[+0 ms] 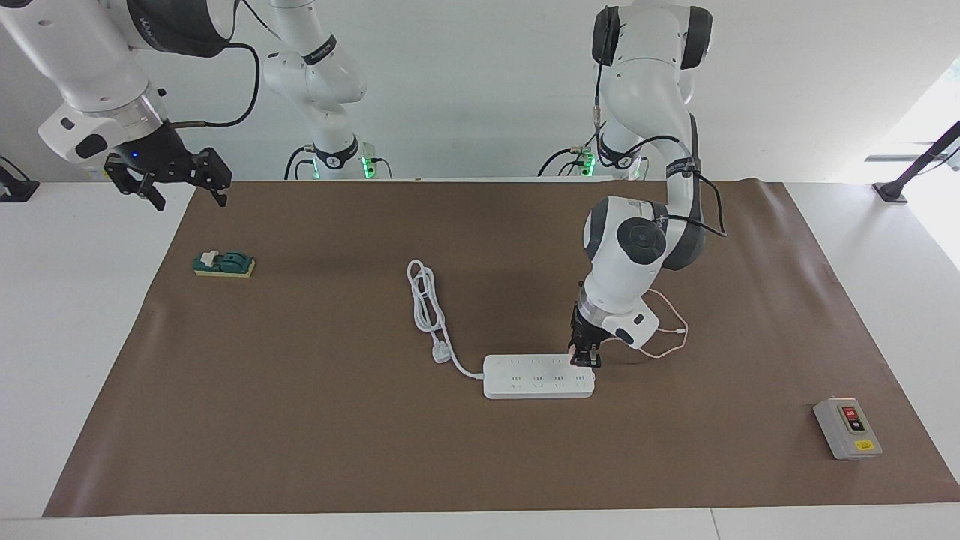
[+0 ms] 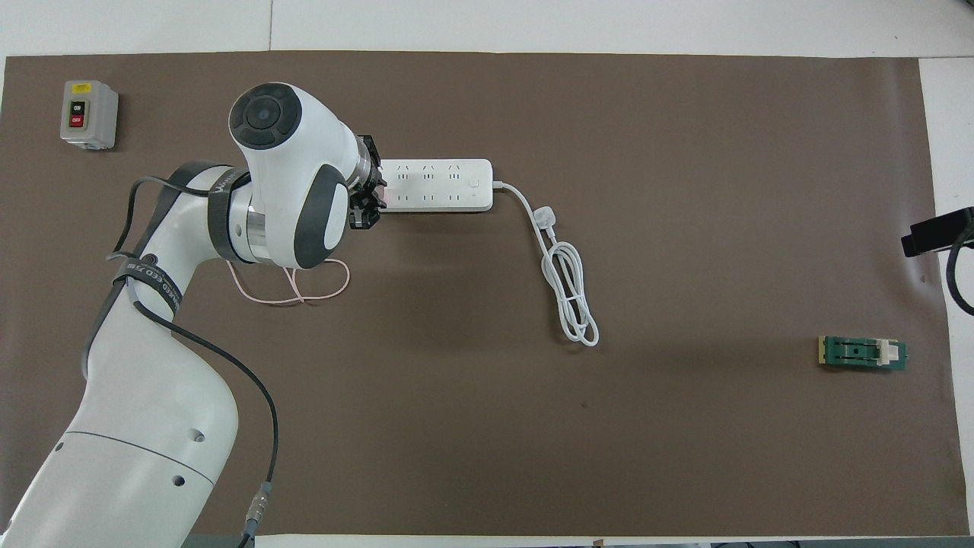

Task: Plug charger into power strip
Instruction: 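Push the pink charger into the power strip socket with the left gripper, then open the left gripper and withdraw it from the plugged charger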

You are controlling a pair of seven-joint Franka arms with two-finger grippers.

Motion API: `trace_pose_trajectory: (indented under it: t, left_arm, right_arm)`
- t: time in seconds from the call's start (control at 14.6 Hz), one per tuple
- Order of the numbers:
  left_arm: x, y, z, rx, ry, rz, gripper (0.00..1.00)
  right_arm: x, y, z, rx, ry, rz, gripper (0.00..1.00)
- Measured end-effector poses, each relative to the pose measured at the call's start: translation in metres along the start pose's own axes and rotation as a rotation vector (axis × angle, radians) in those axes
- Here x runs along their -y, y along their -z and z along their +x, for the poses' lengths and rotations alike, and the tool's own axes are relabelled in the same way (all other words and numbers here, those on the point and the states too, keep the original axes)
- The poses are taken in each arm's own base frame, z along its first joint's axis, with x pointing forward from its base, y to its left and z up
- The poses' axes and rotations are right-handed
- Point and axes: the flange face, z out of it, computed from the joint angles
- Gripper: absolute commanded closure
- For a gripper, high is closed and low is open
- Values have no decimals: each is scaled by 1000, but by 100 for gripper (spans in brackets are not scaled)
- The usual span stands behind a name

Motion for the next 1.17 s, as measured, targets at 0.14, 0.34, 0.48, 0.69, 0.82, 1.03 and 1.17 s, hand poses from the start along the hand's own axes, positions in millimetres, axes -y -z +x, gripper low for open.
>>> trace_pose_trajectory:
  t: [0.14, 0.34, 0.48, 0.69, 0.82, 1.03, 1.17]
  left_arm:
    - [0, 0, 0, -1, -3, 3, 100]
    - [0, 0, 0, -2, -7, 20, 0]
    - [0, 4, 2, -2, -1, 52, 0]
    - [-4, 39, 24, -4, 26, 122, 0]
    - [-12, 80, 44, 9, 48, 113, 0]
    - [-16, 130, 82, 10, -1, 102, 0]
    - [-10, 152, 104, 9, -95, 123, 0]
  right_arm:
    - [0, 0, 0, 0, 0, 0, 0]
    - [0, 0, 0, 0, 0, 0, 0]
    - [0, 0, 0, 0, 0, 0, 0]
    - [0, 0, 0, 0, 0, 0, 0]
    - [0, 0, 0, 0, 0, 0, 0]
    - [0, 0, 0, 0, 0, 0, 0]
    - [0, 0, 0, 0, 0, 0, 0]
